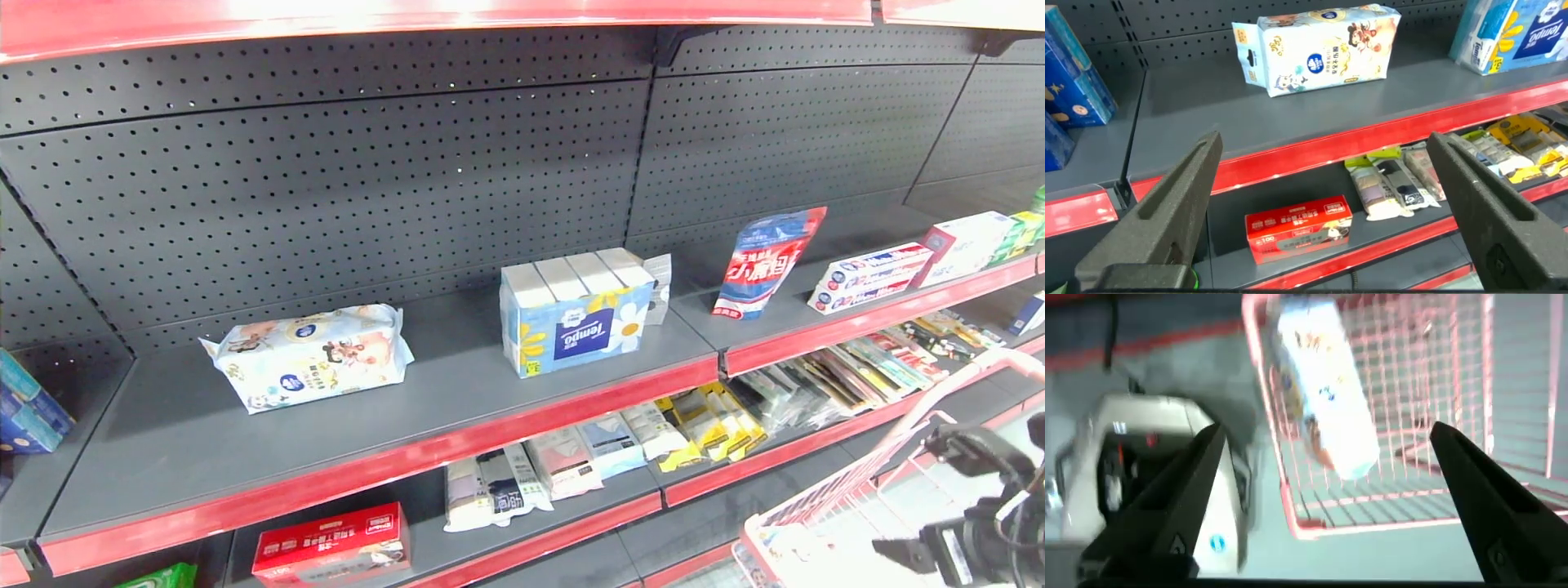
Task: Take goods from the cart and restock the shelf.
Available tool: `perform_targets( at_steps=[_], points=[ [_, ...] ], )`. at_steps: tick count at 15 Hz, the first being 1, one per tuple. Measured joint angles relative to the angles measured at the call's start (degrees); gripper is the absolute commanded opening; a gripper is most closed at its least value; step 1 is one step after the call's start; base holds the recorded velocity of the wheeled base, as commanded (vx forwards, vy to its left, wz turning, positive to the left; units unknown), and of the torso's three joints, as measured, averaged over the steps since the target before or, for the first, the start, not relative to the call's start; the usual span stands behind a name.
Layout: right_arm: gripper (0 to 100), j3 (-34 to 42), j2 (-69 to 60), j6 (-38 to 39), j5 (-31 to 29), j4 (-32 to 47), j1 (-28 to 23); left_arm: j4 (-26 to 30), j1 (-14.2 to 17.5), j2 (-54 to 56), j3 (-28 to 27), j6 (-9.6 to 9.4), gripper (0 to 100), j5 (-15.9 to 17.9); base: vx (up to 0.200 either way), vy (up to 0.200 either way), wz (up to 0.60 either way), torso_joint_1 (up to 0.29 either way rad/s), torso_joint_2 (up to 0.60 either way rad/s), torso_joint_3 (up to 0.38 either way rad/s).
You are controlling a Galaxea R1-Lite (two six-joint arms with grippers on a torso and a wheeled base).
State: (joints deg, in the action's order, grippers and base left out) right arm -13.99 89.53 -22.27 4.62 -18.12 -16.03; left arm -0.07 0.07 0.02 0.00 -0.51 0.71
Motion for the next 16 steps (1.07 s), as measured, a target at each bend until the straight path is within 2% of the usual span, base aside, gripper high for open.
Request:
perform_targets(
  at_steps=[2,4,10,16],
  points=[
    [100,3.5,5.4,-4.4,1.8,-1.6,-2.0,0.0,0.0,0.0,0.0,0.00,100,0.0,0.000,0.000,0.00,0.000,0.00,0.000],
    [100,5.0,9.3,-5.2,2.4,-4.3,-2.5,0.0,0.0,0.0,0.0,0.00,100,0.0,0.000,0.000,0.00,0.000,0.00,0.000],
    [100,4.9,14.5,-6.2,2.4,-5.2,-3.4,0.0,0.0,0.0,0.0,-0.02,100,0.0,0.000,0.000,0.00,-0.013,0.02,0.013],
    [100,4.4,15.7,-6.3,2.0,-5.1,-3.6,0.0,0.0,0.0,0.0,-0.02,100,0.0,0.000,0.000,0.00,-0.100,0.22,0.115]
  ],
)
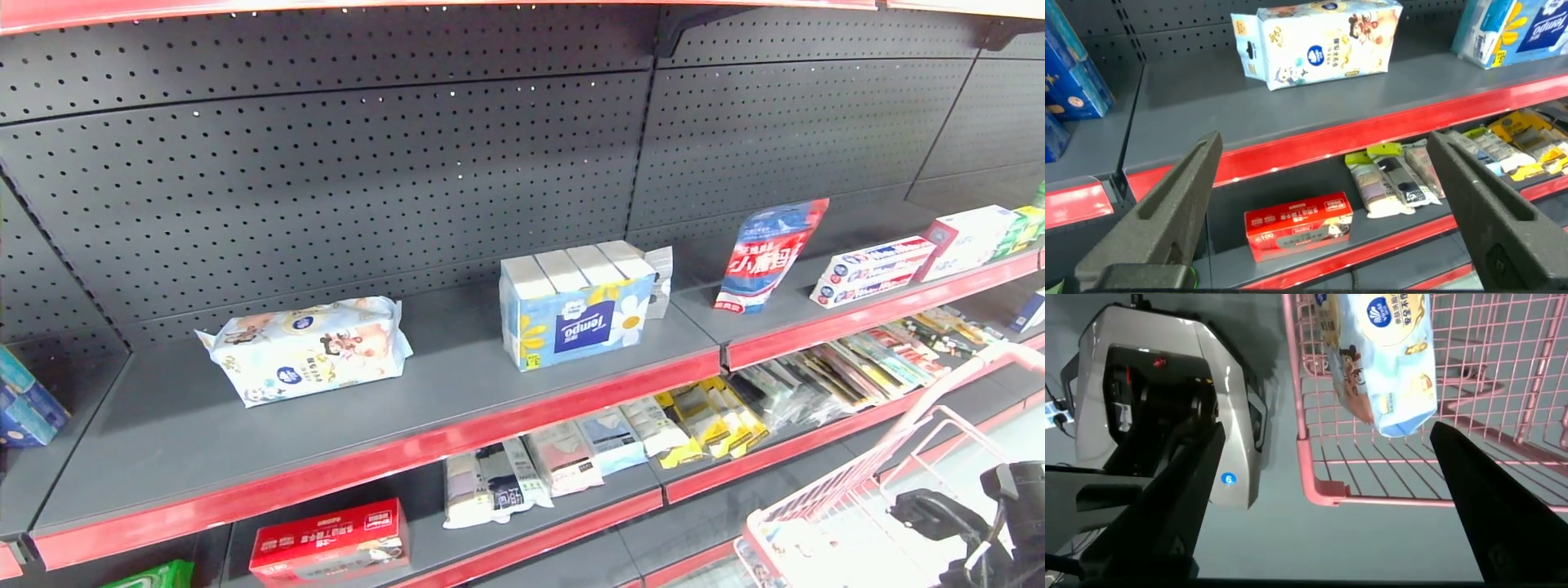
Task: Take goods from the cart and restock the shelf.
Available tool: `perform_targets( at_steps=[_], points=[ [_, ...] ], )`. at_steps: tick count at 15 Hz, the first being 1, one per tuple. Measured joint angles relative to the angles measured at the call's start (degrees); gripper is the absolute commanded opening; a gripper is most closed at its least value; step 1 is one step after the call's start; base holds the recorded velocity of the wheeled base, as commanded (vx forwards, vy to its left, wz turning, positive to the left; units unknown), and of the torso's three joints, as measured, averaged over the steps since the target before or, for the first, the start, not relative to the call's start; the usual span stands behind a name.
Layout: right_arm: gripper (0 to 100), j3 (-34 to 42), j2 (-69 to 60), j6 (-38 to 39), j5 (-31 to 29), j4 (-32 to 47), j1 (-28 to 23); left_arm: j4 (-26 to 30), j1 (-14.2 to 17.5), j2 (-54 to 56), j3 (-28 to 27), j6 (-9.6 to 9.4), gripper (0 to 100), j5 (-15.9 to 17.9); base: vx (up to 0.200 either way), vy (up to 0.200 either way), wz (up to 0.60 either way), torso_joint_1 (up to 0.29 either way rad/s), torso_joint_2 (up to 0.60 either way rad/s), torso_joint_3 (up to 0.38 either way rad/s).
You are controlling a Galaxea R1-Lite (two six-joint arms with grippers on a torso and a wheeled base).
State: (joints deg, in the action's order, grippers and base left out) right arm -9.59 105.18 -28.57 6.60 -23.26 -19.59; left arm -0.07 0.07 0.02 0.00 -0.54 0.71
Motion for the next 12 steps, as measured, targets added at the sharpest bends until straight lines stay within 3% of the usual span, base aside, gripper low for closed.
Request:
perform_targets(
  at_steps=[12],
  points=[
    [100,-1.3,1.3,-1.8,-1.9,0.1,-1.5,0.0,0.0,0.0,0.0,0.00,100,0.0,0.000,0.000,0.00,-0.148,0.33,0.177]
  ],
)
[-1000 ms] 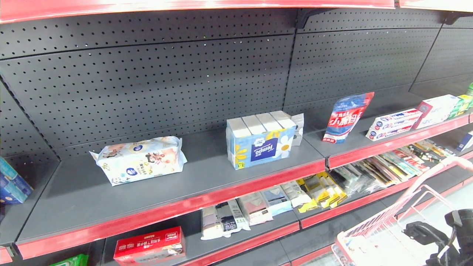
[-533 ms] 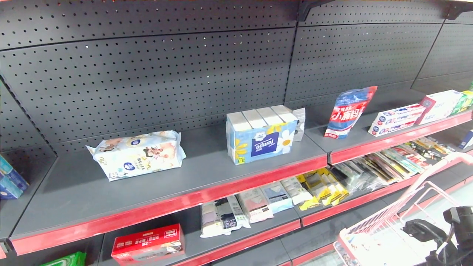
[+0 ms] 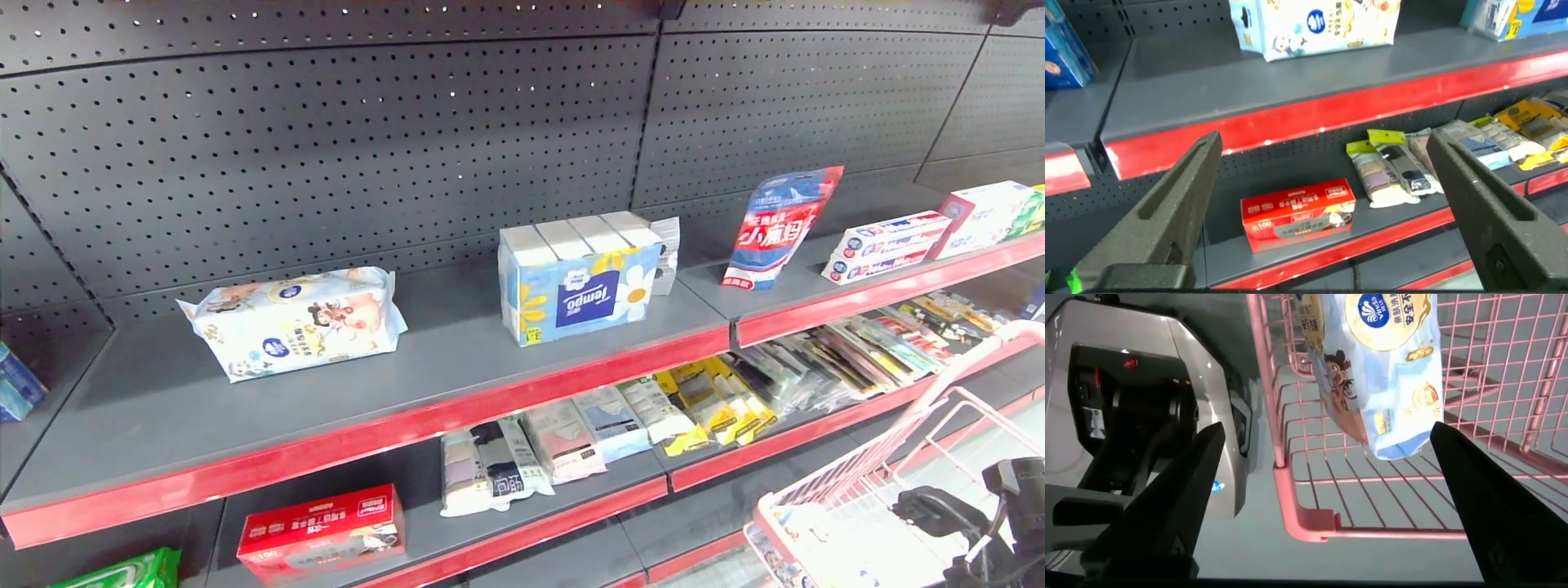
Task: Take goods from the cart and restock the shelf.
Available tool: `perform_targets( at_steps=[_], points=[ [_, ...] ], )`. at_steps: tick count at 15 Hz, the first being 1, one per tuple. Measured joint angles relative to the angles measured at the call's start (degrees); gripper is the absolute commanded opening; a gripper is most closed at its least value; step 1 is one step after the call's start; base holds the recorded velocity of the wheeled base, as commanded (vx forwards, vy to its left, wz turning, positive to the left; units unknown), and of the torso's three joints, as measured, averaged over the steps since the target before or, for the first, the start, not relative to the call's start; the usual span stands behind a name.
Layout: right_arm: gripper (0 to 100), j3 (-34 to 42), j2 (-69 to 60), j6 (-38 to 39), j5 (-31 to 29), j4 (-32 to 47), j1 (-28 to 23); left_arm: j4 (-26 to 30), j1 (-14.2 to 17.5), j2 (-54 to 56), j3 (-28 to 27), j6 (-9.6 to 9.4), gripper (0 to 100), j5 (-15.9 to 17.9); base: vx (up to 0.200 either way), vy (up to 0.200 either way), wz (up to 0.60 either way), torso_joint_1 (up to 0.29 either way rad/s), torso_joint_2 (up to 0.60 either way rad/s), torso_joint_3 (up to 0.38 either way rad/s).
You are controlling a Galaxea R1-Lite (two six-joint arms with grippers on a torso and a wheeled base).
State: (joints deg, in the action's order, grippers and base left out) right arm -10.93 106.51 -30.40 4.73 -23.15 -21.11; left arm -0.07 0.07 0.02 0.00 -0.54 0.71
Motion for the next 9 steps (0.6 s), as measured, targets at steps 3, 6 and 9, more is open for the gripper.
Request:
perform_targets(
  at_steps=[3,6,9],
  points=[
    [100,-0.5,0.3,0.0,0.0,-0.1,0.0,0.0,0.0,0.0,0.0,0.00,100,0.0,0.000,0.000,0.00,-0.152,0.34,0.188],
    [100,-1.4,1.0,0.0,-0.4,-0.2,-0.1,0.0,0.0,0.0,0.0,0.02,100,0.0,0.000,0.000,0.00,-0.162,0.37,0.199],
    [100,-3.4,2.2,-0.4,-0.4,-0.2,-0.7,0.0,0.0,0.0,0.0,0.05,100,0.0,0.000,0.000,0.00,-0.080,0.20,0.105]
  ],
)
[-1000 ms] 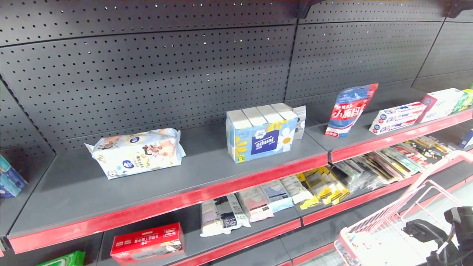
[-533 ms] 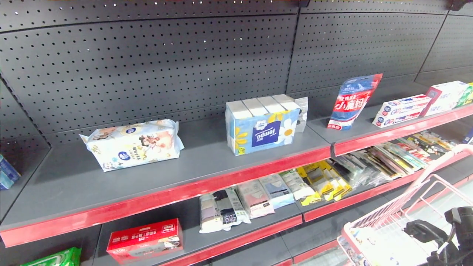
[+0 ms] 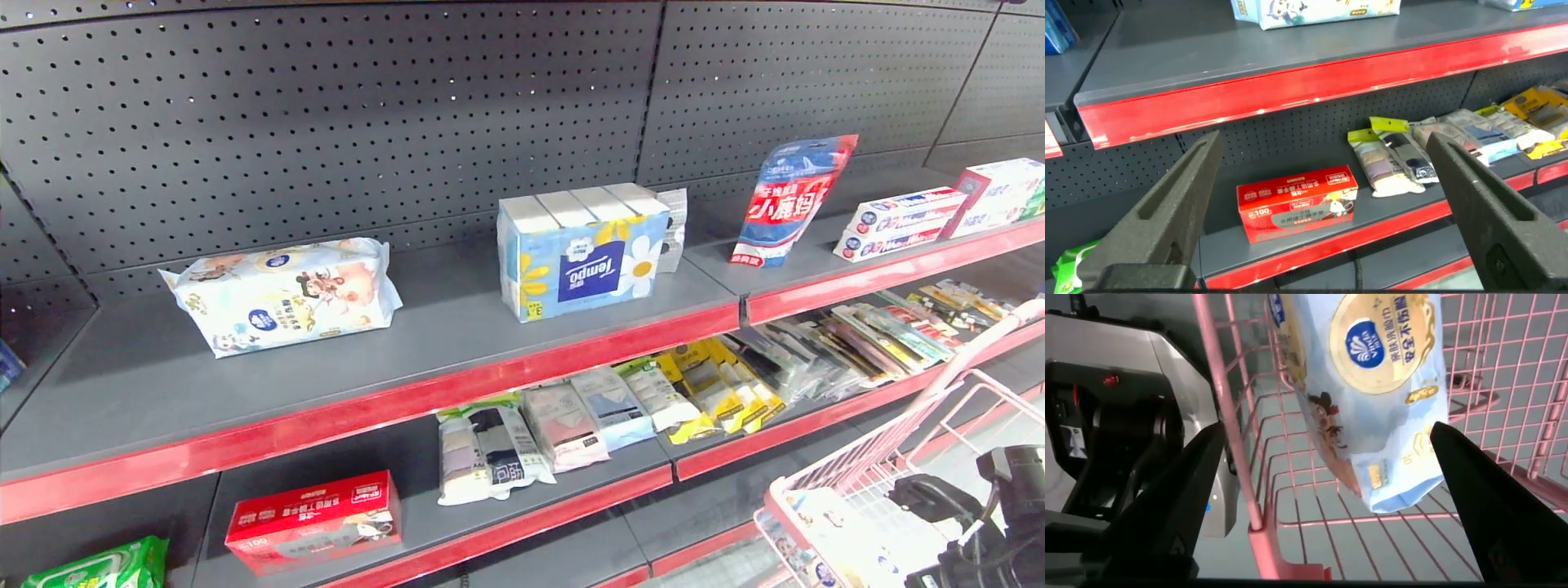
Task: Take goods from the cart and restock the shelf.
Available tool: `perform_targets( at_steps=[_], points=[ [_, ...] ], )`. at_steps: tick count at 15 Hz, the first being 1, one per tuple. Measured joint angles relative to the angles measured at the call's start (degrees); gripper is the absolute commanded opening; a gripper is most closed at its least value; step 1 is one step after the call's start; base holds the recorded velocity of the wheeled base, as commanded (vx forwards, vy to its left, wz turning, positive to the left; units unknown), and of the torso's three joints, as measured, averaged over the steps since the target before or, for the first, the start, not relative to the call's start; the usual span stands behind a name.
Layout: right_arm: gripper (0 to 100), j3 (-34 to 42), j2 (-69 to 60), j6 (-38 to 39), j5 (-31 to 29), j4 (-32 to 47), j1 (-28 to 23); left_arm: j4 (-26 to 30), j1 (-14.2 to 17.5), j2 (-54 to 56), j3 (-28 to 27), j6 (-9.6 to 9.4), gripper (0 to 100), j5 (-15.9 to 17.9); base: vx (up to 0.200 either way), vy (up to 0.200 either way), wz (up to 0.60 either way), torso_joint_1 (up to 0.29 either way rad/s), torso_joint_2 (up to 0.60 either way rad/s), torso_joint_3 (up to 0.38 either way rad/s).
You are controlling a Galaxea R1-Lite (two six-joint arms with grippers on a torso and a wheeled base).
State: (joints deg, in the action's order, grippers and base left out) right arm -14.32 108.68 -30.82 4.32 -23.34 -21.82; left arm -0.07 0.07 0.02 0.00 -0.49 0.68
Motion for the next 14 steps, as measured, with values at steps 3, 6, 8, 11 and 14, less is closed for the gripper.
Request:
perform_targets(
  at_steps=[3,6,8,11,14],
  points=[
    [100,-2.4,1.3,-3.9,1.0,0.0,-3.5,0.0,0.0,0.0,0.0,-0.02,100,0.0,0.000,0.000,0.00,0.000,0.00,0.000],
    [100,-3.9,3.0,-9.0,4.0,0.3,-7.5,0.0,0.0,0.0,0.0,0.00,100,0.0,0.000,0.000,0.00,0.000,0.00,0.000],
    [100,-4.9,5.3,-9.4,4.7,0.1,-8.4,0.0,0.0,0.0,0.0,-0.02,100,0.0,0.000,0.000,0.00,0.000,0.00,0.000],
    [100,-6.3,9.0,-10.8,7.3,-3.9,-7.5,0.0,0.0,0.0,0.0,-0.02,100,0.0,0.000,0.000,0.00,0.000,0.00,0.000],
    [100,-7.6,13.3,-12.7,7.7,-8.4,-5.3,0.0,0.0,0.0,0.0,-0.05,100,0.0,0.000,0.000,0.00,0.000,0.00,0.000]
  ],
)
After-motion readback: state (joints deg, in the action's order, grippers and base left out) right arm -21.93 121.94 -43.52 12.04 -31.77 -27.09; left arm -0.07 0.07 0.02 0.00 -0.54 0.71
